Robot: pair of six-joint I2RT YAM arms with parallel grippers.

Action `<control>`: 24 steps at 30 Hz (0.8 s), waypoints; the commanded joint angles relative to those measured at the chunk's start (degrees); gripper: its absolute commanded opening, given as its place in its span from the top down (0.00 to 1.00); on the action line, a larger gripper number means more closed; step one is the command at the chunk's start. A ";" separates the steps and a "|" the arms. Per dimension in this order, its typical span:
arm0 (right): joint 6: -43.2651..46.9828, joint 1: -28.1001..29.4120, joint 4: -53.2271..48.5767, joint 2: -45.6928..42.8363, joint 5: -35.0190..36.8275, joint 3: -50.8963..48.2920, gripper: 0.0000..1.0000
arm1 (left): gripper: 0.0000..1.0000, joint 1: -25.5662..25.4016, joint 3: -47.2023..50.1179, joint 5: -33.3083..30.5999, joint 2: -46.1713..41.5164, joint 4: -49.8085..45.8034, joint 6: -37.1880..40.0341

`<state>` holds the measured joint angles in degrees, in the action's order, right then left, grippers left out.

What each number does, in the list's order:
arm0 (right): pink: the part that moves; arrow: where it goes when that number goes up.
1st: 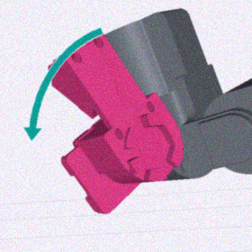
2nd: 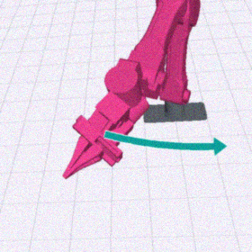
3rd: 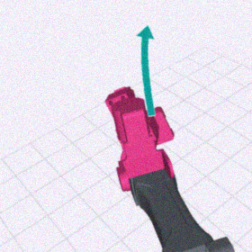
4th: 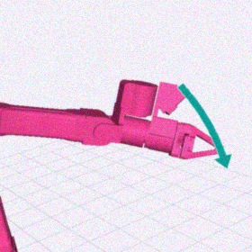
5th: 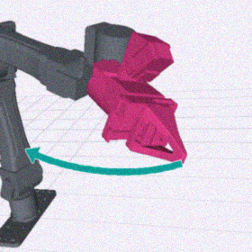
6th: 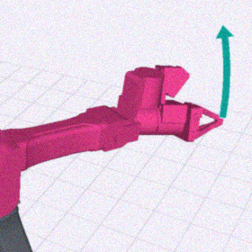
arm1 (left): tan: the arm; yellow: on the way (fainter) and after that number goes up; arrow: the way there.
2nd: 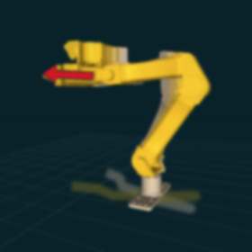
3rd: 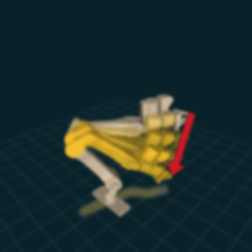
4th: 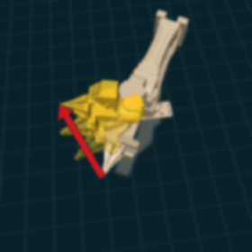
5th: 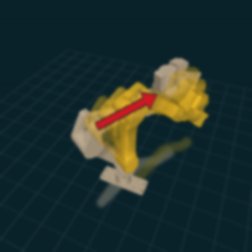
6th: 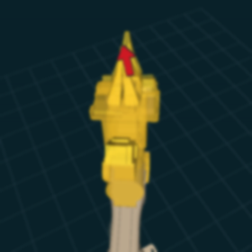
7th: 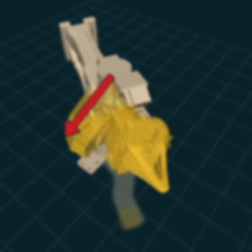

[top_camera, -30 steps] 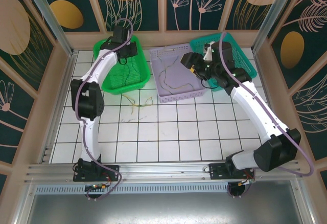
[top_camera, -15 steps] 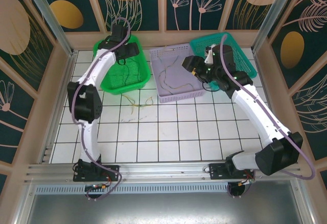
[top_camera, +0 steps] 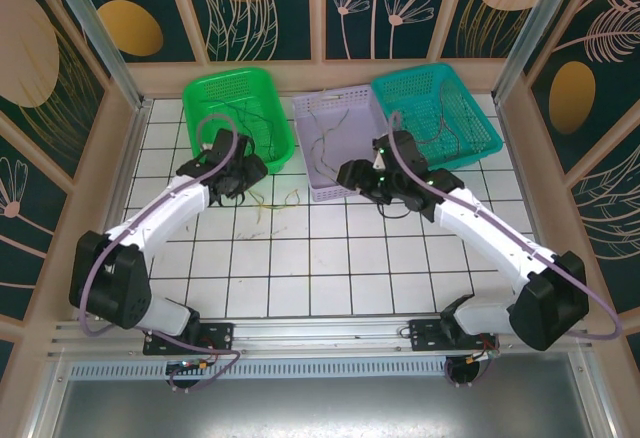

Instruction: Untangle the cables

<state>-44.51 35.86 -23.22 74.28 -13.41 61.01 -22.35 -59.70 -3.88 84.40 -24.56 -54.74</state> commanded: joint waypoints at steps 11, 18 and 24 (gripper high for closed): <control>-2.50 3.17 1.31 0.08 4.25 -0.19 0.41 | 0.46 -0.06 5.79 -2.98 6.85 12.55 -8.43; -2.84 3.08 1.28 -0.32 4.97 -0.46 0.41 | 0.48 -0.05 5.28 -5.51 9.07 10.87 -10.83; -2.42 2.68 1.36 -0.10 4.20 -0.12 0.41 | 0.60 -0.05 7.13 -7.71 11.06 16.65 -12.24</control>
<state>-46.87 38.74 -22.48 74.94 -9.87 60.99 -22.35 -53.76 -8.75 94.06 -11.68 -65.36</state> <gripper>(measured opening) 0.587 0.422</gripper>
